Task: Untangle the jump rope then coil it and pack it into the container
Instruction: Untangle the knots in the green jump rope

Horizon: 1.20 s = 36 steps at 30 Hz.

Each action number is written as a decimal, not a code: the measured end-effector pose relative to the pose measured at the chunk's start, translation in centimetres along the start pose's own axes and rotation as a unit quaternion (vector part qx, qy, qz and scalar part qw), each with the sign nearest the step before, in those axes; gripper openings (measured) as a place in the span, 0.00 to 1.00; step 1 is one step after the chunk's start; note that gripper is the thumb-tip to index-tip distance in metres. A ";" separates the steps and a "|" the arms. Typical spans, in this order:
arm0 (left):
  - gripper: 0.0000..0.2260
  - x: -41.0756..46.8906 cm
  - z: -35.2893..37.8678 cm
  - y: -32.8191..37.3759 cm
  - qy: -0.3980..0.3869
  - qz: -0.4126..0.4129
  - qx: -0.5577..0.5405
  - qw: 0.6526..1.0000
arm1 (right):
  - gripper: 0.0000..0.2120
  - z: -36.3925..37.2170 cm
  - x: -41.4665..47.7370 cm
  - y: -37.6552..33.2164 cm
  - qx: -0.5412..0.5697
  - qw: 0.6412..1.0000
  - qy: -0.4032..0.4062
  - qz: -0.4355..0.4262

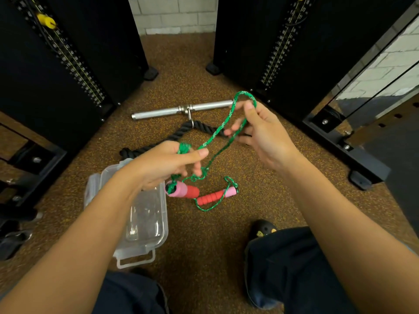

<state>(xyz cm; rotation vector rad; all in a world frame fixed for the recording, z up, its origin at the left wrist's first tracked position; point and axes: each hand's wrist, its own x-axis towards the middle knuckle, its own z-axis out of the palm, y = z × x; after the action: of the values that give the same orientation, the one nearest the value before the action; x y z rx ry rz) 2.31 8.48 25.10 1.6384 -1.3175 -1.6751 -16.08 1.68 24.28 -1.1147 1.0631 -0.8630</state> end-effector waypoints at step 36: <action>0.16 0.8 -0.5 0.6 0.127 0.166 -0.505 0.837 | 0.12 2.3 -2.6 1.2 -0.457 0.846 -0.268 -0.061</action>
<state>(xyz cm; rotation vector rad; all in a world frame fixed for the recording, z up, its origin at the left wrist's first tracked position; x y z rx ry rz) 2.46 7.38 25.25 0.8675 -0.3706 -1.4474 -14.54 4.99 23.92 -2.0901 0.9198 -0.0371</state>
